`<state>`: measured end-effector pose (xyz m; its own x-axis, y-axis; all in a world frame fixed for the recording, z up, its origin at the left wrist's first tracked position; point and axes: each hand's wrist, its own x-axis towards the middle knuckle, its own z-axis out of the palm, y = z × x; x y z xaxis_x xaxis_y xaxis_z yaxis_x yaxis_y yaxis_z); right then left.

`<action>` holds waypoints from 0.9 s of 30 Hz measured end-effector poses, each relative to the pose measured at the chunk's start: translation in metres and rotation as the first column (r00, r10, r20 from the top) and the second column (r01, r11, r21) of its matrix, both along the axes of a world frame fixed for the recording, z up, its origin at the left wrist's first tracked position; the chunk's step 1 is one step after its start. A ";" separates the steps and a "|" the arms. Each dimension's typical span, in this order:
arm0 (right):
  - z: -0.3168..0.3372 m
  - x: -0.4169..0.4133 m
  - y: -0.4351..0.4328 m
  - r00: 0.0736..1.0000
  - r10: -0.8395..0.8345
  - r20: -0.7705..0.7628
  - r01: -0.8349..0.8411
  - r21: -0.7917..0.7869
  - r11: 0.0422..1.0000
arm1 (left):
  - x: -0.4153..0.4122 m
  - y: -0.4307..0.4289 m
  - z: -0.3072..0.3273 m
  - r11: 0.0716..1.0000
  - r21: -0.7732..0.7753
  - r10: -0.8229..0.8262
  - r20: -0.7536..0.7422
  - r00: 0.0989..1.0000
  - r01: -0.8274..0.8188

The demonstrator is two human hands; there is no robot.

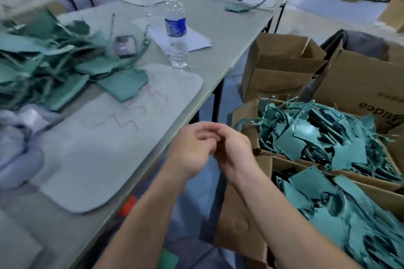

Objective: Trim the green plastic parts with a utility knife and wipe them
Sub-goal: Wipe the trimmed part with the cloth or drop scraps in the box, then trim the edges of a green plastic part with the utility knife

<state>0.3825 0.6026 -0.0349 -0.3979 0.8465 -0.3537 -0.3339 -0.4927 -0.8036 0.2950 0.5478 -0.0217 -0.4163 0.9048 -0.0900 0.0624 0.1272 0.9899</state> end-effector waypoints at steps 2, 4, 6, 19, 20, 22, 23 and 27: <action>0.027 -0.037 -0.007 0.994 0.102 -0.035 -0.097 0.120 0.988 | -0.031 -0.017 0.024 0.994 0.090 0.057 0.013 0.998 -0.058; 0.051 -0.077 -0.021 0.972 0.230 -0.056 -0.211 0.233 0.949 | -0.068 -0.044 0.046 0.973 0.178 0.127 0.096 0.987 -0.143; 0.071 -0.121 -0.044 0.921 0.387 -0.044 -0.350 0.339 0.873 | -0.109 -0.079 0.067 0.943 0.235 0.215 0.109 0.970 -0.235; 0.084 -0.365 -0.211 0.614 0.502 0.609 -0.740 0.666 0.098 | -0.290 -0.343 0.039 -0.035 0.161 0.993 -0.110 -0.053 -0.986; 0.082 -0.376 -0.217 0.608 0.467 0.642 -0.744 0.667 0.052 | -0.296 -0.354 0.030 -0.094 0.155 0.978 -0.168 -0.120 -0.984; 0.080 -0.399 -0.227 0.600 0.390 0.698 -0.750 0.661 -0.028 | -0.311 -0.367 0.014 -0.169 0.162 0.959 -0.202 -0.201 -0.972; 0.080 -0.410 -0.230 0.601 0.345 0.721 -0.752 0.657 -0.062 | -0.318 -0.371 0.007 -0.189 0.157 0.954 -0.205 -0.220 -0.969; 0.084 -0.447 -0.230 0.654 0.233 0.720 -0.722 0.686 -0.094 | -0.348 -0.376 -0.012 -0.060 0.154 0.972 -0.215 -0.093 -0.986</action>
<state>-0.0643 0.3730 0.0494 -0.9515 0.1703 0.2562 -0.0453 0.7461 -0.6643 -0.0534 0.1715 -0.0341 -0.8661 -0.4794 0.1418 0.0041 0.2769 0.9609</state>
